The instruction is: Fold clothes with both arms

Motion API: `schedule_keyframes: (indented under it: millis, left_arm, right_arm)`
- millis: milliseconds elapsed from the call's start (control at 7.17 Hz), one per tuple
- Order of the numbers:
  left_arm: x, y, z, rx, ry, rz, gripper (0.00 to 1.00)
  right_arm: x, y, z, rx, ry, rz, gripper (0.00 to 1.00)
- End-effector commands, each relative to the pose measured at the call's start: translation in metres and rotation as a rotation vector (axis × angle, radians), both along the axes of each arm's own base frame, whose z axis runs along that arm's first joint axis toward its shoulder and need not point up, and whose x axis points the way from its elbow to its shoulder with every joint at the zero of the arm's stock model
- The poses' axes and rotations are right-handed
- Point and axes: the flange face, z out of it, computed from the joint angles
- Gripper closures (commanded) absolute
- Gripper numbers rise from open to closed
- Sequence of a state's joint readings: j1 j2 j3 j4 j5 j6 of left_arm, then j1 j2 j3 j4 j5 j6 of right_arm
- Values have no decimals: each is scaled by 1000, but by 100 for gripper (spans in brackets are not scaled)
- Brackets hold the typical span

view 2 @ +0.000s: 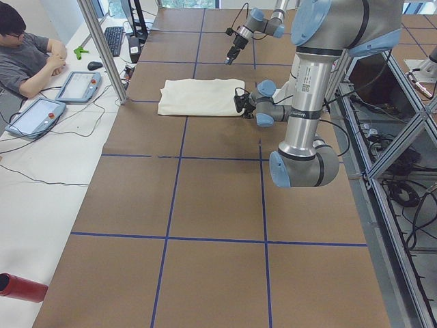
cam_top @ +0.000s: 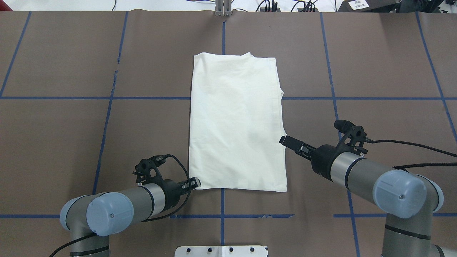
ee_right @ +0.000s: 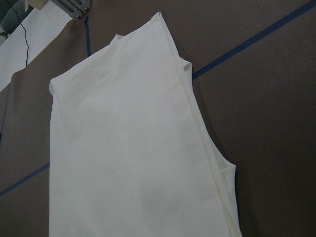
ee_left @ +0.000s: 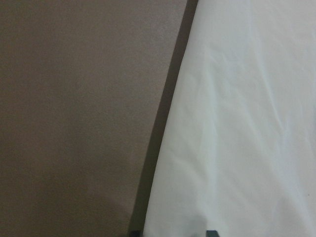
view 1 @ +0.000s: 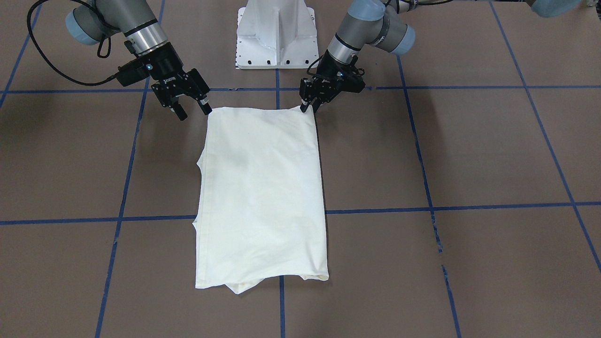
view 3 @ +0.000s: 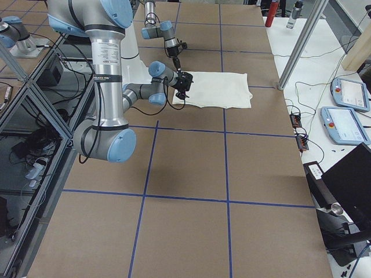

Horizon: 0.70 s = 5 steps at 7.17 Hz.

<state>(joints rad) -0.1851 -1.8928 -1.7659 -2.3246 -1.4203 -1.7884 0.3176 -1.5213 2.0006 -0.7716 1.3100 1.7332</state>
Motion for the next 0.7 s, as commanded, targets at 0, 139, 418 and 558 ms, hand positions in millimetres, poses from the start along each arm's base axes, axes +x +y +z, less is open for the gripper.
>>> schedule_keyframes:
  millis: [0, 139, 418, 558]
  left_arm:
    - [-1, 0, 1, 7, -3, 0, 100]
    - [-2, 0, -4, 9, 6, 0, 100]
    - [-4, 0, -9, 12, 16, 1, 100]
    - [-4, 0, -11, 13, 19, 1, 100]
  right_arm:
    - [-7, -1, 8, -33, -2, 8, 2]
    - [-9, 0, 4, -126, -56, 35, 4]
    - [-28, 3, 1, -229, 12, 59, 4]
    - [-44, 4, -9, -280, 48, 70, 9]
